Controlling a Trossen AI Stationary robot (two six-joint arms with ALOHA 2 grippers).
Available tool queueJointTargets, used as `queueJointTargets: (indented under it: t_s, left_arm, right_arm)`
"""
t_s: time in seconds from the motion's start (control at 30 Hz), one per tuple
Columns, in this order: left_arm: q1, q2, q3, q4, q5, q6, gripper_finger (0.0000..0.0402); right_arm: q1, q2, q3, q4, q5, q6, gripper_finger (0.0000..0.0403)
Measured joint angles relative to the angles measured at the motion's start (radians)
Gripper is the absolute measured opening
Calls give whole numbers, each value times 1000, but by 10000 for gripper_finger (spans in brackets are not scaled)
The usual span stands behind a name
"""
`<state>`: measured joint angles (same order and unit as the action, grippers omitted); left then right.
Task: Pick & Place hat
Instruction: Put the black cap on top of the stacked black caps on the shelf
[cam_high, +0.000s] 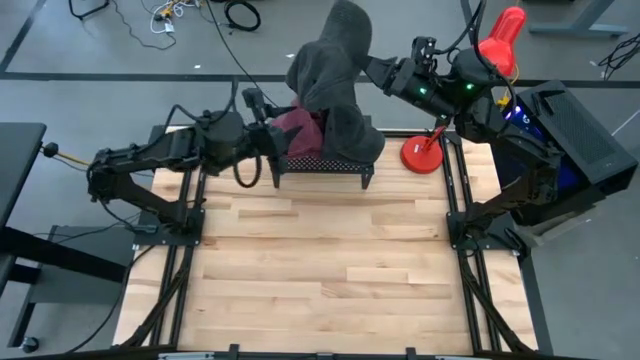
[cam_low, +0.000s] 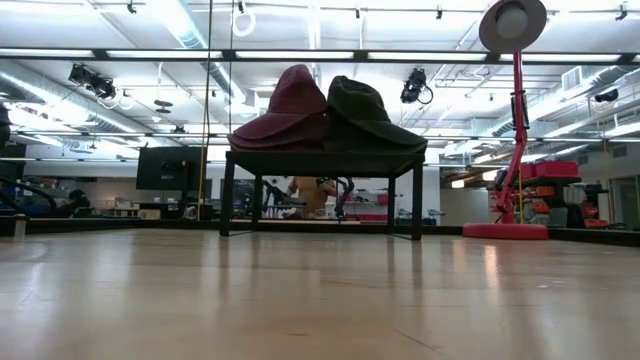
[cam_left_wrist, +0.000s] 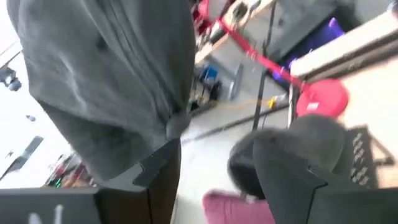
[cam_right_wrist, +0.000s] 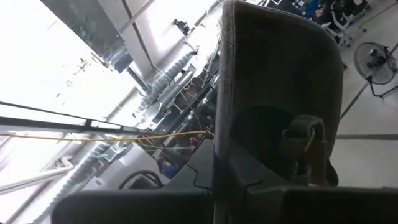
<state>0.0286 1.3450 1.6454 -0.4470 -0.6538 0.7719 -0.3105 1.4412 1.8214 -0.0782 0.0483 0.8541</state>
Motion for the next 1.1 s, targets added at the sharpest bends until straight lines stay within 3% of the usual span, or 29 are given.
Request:
queueJointTargets:
  t_s: [0.17, 0.5, 0.67, 1.1]
  left_arm:
    - [-1, 34, -1, 47, -130, 12, 201]
    - [-39, 51, 0, 222, -203, 115, 199]
    - [-62, 51, 0, 261, -209, 183, 198]
    - [-84, 51, 0, 275, -207, 174, 177]
  right_arm:
    - [17, 1, 0, 14, 23, 3, 9]
    - [17, 1, 0, 49, 23, 2, 9]
    - [18, 1, 0, 69, 17, 3, 10]
    - [50, 12, 0, 51, 22, 20, 10]
